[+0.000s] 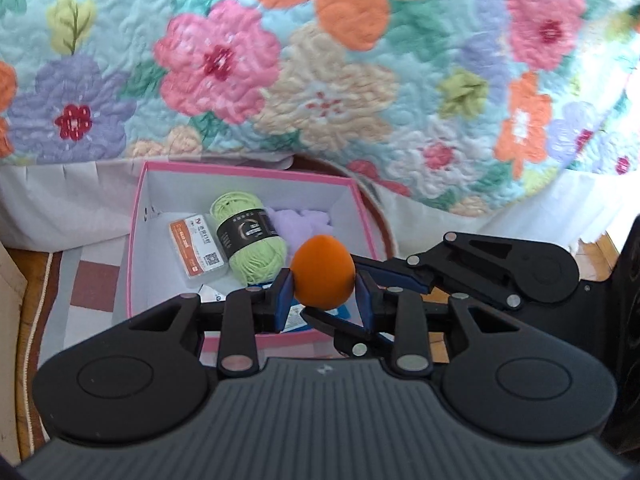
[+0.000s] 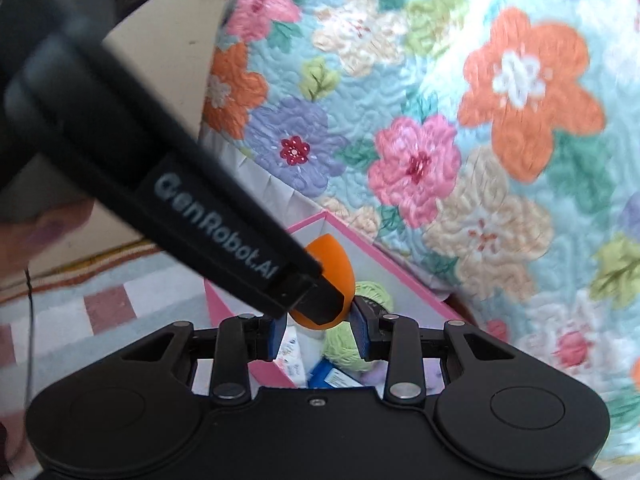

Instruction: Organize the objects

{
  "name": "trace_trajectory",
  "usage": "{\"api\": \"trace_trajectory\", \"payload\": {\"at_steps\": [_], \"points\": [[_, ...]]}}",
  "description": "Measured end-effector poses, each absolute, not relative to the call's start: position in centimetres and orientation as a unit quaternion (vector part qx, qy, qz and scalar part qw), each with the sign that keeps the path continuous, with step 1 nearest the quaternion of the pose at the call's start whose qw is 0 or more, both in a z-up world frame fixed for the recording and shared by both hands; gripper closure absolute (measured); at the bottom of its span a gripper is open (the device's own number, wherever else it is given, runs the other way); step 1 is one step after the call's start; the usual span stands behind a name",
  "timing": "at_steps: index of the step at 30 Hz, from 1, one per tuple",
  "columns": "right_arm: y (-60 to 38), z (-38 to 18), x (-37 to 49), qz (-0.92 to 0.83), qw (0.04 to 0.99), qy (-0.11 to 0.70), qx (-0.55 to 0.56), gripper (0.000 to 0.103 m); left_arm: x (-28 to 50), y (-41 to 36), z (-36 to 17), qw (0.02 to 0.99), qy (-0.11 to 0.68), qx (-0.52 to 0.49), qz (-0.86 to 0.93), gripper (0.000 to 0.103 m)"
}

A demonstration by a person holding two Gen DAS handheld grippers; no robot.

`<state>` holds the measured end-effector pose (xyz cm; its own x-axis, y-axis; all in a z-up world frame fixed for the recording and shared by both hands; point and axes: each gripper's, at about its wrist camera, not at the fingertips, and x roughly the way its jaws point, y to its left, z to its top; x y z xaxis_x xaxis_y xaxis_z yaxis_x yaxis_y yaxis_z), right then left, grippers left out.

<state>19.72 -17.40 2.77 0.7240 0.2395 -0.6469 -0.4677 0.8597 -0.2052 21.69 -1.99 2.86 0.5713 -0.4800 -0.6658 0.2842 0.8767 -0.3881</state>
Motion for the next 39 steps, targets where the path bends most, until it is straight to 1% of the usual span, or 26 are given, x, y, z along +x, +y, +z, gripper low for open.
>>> {"api": "trace_trajectory", "payload": {"at_steps": [3, 6, 11, 19, 27, 31, 36, 39], "points": [[-18.8, 1.2, 22.2, 0.205, 0.906, 0.35, -0.122, 0.063, 23.7, -1.7, 0.7, 0.868, 0.427, -0.141, -0.212, 0.072], [-19.6, -0.8, 24.1, 0.206, 0.9, 0.374, -0.089, 0.063, 25.4, -1.3, -1.8, 0.855, 0.444, -0.175, -0.204, 0.072], [-19.9, -3.9, 25.6, 0.204, 0.889, 0.402, -0.088, 0.063, 27.2, -0.5, -6.0, 0.835, 0.458, -0.227, -0.205, 0.072], [-20.5, -7.7, 26.8, 0.196, 0.874, 0.435, -0.086, 0.064, 28.8, -1.0, -10.6, 0.816, 0.483, -0.238, -0.21, 0.072], [-21.5, -9.9, 29.2, 0.18, 0.864, 0.467, -0.06, 0.064, 29.8, -1.5, -12.8, 0.818, 0.48, -0.243, -0.2, 0.072], [-22.9, -10.9, 30.7, 0.175, 0.852, 0.493, -0.004, 0.064, 30.0, -1.3, -12.9, 0.825, 0.476, -0.239, -0.188, 0.072], [-23.9, -11.5, 31.2, 0.164, 0.846, 0.506, 0.04, 0.061, 30.0, -0.3, -12.5, 0.828, 0.47, -0.249, -0.179, 0.072], [-24.1, -11.4, 30.9, 0.165, 0.847, 0.501, 0.057, 0.056, 30.0, 0.2, -12.1, 0.83, 0.465, -0.253, -0.176, 0.072]]}}
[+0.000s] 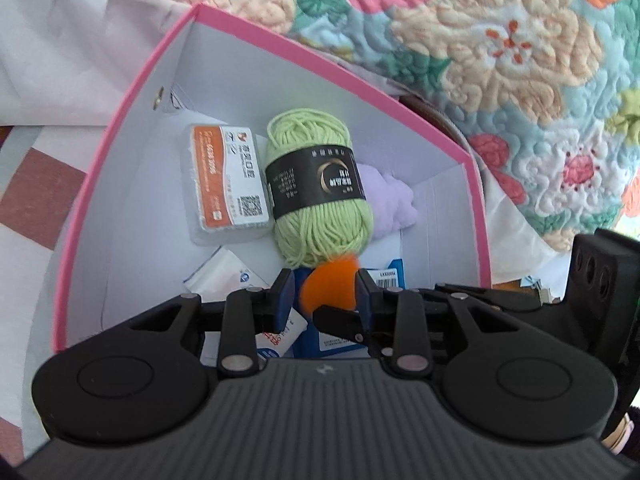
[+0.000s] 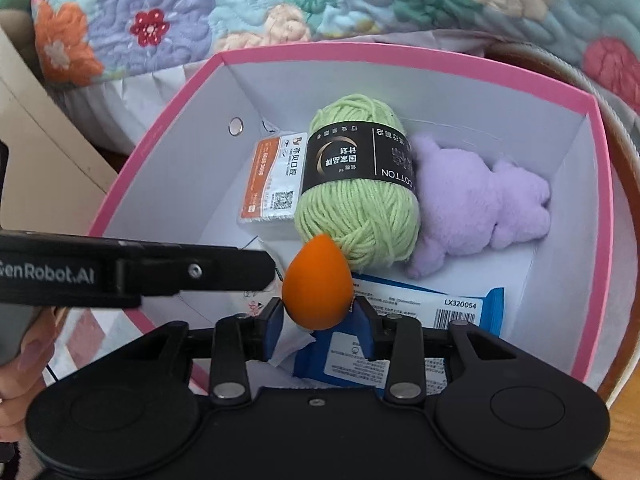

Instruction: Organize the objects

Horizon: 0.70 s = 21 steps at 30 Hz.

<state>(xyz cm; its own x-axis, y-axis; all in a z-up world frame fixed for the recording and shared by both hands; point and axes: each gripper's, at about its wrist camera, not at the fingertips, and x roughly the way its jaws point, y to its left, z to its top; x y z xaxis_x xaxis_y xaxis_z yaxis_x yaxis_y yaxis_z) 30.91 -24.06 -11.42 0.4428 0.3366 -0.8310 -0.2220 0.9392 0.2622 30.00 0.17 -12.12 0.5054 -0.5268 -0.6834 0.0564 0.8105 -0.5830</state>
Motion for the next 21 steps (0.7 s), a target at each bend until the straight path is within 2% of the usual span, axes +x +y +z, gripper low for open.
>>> {"api": "trace_trajectory", "payload": {"at_steps": [2, 6, 8, 13, 17, 21], "points": [[-24.2, -11.3, 30.8, 0.166, 0.849, 0.497, 0.066, 0.053, 30.0, 0.4, -11.9, 0.831, 0.463, -0.255, -0.175, 0.072], [-24.1, -11.5, 30.9, 0.167, 0.851, 0.491, 0.079, 0.053, 29.9, 0.4, -11.9, 0.834, 0.462, -0.25, -0.169, 0.072], [-23.8, -11.9, 31.2, 0.157, 0.852, 0.493, 0.077, 0.064, 29.9, 0.4, -12.0, 0.834, 0.464, -0.248, -0.166, 0.072], [-22.8, -12.6, 31.9, 0.145, 0.856, 0.49, 0.081, 0.065, 29.7, 0.5, -11.7, 0.838, 0.464, -0.238, -0.159, 0.072], [-22.3, -12.1, 31.8, 0.135, 0.86, 0.485, 0.083, 0.06, 29.1, 0.5, -10.8, 0.847, 0.463, -0.218, -0.141, 0.072], [-22.4, -10.0, 29.5, 0.138, 0.876, 0.456, 0.078, 0.052, 27.9, 0.5, -9.2, 0.852, 0.469, -0.197, -0.126, 0.065]]}}
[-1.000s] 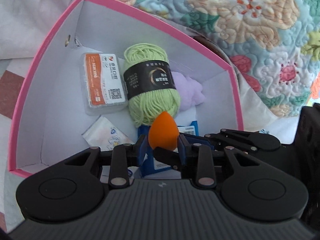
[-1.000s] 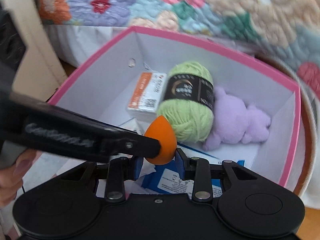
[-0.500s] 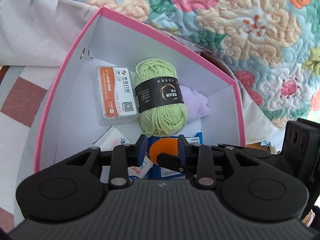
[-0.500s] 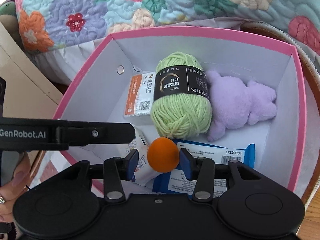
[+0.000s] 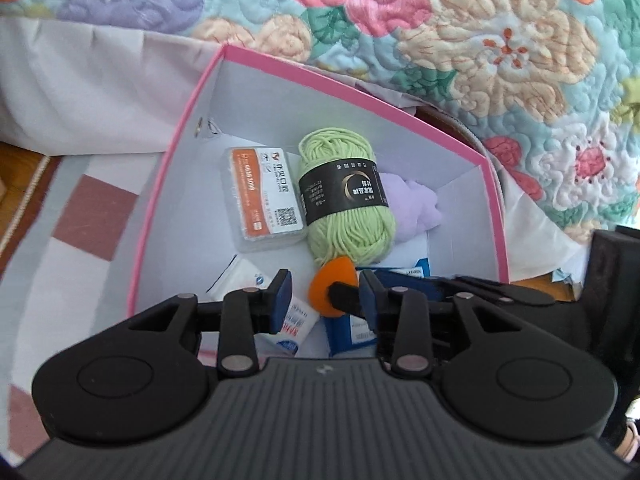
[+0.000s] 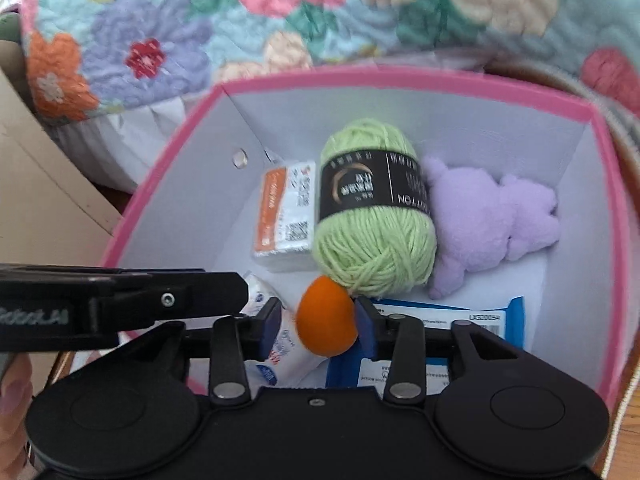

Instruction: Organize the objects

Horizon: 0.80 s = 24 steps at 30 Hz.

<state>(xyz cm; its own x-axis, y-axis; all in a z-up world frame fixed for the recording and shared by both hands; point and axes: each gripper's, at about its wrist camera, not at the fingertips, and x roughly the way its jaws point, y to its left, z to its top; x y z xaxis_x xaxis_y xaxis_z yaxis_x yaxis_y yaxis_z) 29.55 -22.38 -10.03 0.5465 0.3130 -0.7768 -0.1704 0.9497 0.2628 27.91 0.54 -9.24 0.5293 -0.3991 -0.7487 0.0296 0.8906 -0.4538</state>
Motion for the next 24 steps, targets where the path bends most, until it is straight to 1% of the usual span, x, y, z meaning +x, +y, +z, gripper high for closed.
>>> {"api": "trace_trajectory", "payload": {"at_steps": [1, 5, 9, 11, 17, 19, 24], "points": [[-22.5, -9.3, 28.9, 0.139, 0.88, 0.447, 0.078, 0.051, 27.6, 0.6, -8.8, 0.852, 0.47, -0.194, -0.123, 0.061], [-23.0, -6.1, 26.3, 0.144, 0.894, 0.42, 0.066, 0.05, 26.1, 0.7, -6.5, 0.855, 0.473, -0.179, -0.115, 0.058], [-23.2, -2.4, 23.8, 0.134, 0.907, 0.395, 0.052, 0.049, 24.3, 1.1, -3.6, 0.864, 0.463, -0.162, -0.112, 0.053], [-23.2, -0.7, 22.2, 0.125, 0.916, 0.377, 0.048, 0.047, 23.1, 1.3, -2.2, 0.866, 0.461, -0.158, -0.112, 0.052], [-22.7, 3.9, 18.7, 0.133, 0.923, 0.357, 0.045, 0.045, 19.8, 1.8, 1.7, 0.864, 0.467, -0.144, -0.12, 0.049], [-22.1, 5.3, 17.7, 0.135, 0.924, 0.356, 0.033, 0.044, 18.7, 2.0, 3.3, 0.866, 0.464, -0.141, -0.123, 0.047], [-20.8, 7.8, 14.8, 0.145, 0.925, 0.351, -0.004, 0.042, 15.9, 2.2, 6.7, 0.872, 0.456, -0.119, -0.13, 0.045]]}}
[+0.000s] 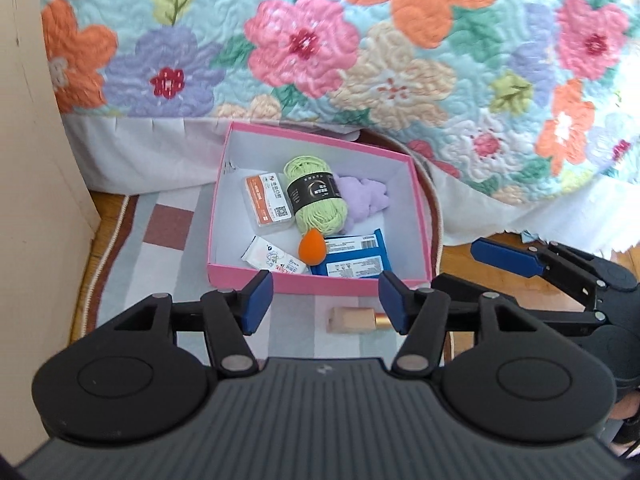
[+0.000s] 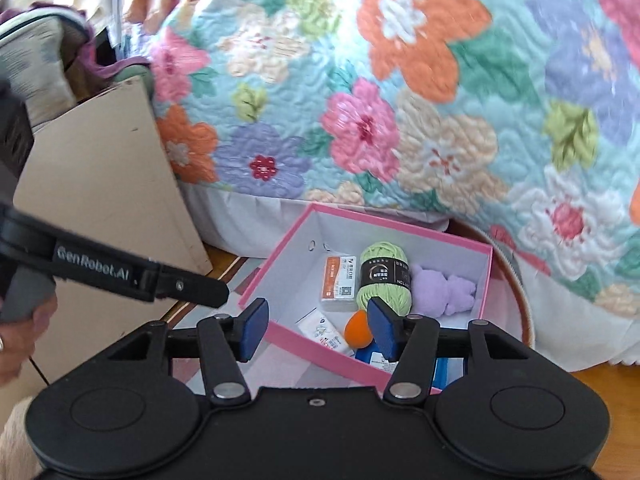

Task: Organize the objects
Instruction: 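Withdraw the left tool and move it to the foundation bottle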

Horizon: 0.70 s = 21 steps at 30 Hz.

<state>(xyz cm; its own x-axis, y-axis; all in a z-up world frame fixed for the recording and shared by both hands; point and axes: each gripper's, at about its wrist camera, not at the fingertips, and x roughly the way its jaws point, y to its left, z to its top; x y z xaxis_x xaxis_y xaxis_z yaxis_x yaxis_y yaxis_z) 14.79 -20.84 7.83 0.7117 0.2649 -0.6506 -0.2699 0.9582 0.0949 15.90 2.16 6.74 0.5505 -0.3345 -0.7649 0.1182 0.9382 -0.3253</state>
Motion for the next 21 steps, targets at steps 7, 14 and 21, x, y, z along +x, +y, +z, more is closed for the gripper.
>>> {"api": "trace_trajectory", "payload": {"at_steps": [7, 14, 21], "points": [[-20.3, 9.4, 10.9, 0.149, 0.925, 0.348, -0.03, 0.034, 12.7, 2.0, 8.8, 0.872, 0.457, -0.099, -0.146, 0.042], [-20.0, 8.2, 7.5, 0.145, 0.923, 0.354, -0.045, 0.018, 10.6, 1.2, 7.8, 0.869, 0.459, -0.093, -0.161, 0.037], [-20.2, 3.4, 6.0, 0.142, 0.918, 0.37, -0.032, 0.015, 10.6, -0.9, 3.5, 0.858, 0.477, -0.086, -0.171, 0.032]]}}
